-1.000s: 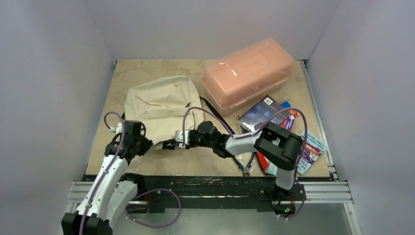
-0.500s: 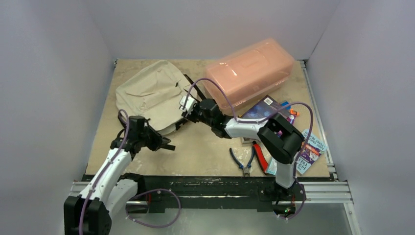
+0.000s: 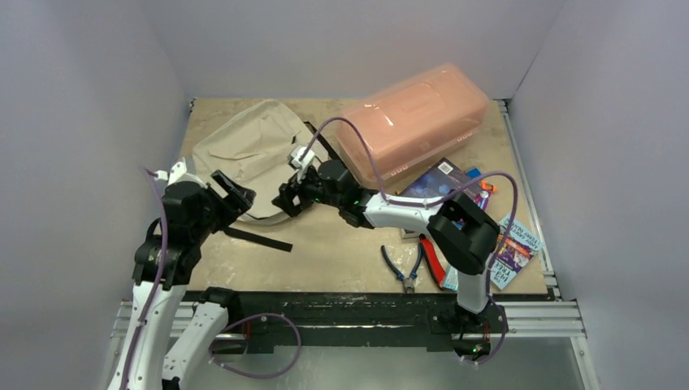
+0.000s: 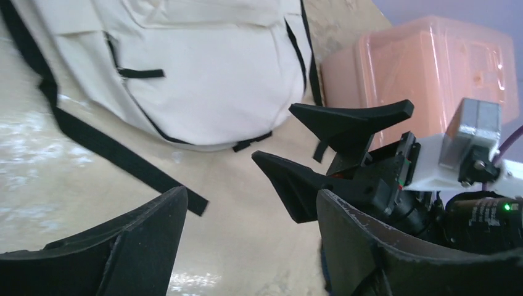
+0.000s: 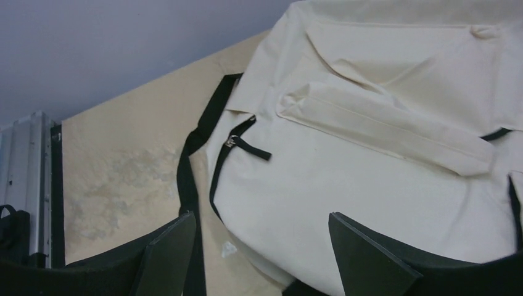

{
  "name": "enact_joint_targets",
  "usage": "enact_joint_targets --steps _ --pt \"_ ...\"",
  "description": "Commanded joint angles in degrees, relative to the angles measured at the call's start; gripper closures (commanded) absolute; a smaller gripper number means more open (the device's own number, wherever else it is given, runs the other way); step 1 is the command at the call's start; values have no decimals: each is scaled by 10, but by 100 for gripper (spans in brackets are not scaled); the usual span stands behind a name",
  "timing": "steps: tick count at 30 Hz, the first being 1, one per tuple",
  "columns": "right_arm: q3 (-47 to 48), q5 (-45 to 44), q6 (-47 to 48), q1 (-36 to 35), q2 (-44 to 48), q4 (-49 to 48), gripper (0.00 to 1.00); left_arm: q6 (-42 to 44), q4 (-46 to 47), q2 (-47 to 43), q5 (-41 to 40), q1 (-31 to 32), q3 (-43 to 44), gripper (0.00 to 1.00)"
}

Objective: Pack the student bag
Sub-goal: Adjust the student bag at the center of the board.

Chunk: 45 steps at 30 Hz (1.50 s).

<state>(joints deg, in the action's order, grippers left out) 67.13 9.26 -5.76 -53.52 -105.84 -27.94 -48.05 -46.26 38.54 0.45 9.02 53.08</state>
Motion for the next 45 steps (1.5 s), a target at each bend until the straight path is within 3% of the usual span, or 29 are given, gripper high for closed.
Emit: enact_joint_targets --steps 1,4,7,11,14,16,20,23,25,30,38,41,43,45 --pt "109 21 -5 -39 -71 18 17 75 -119 -35 -143 -2 50 21" --pt "143 -9 119 -73 -105 25 17 96 -120 -59 -160 -2 53 3" --pt "172 -43 226 -98 -147 37 17 100 -119 -51 -169 -2 46 0" --pt "208 -85 270 -105 -192 73 24 96 -132 10 -168 -2 42 0" --pt "178 -82 285 -105 -194 56 38 95 -103 49 -168 -11 13 0" --pt "166 -90 271 -106 -193 62 52 92 -73 75 -129 -27 2 0" --pt "121 -73 265 -106 -174 61 66 70 -14 133 -42 -74 -8 0" --pt "75 -58 244 -106 -145 42 90 48 21 196 44 -130 -13 0" --pt "45 -33 222 -106 -126 30 100 32 45 242 110 -186 -20 3" --pt "-23 15 150 -106 -89 -11 100 -14 137 345 236 -250 -69 12" --pt "-70 -5 72 -108 -60 -57 100 -44 148 432 227 -286 -101 27" --pt "-67 -21 81 -107 -60 -56 100 -36 142 433 207 -296 -107 43" --pt "-62 -28 88 -107 -59 -52 100 -30 141 435 208 -302 -108 59" --pt "-54 -27 92 -107 -57 -44 100 -29 145 435 207 -304 -113 67"
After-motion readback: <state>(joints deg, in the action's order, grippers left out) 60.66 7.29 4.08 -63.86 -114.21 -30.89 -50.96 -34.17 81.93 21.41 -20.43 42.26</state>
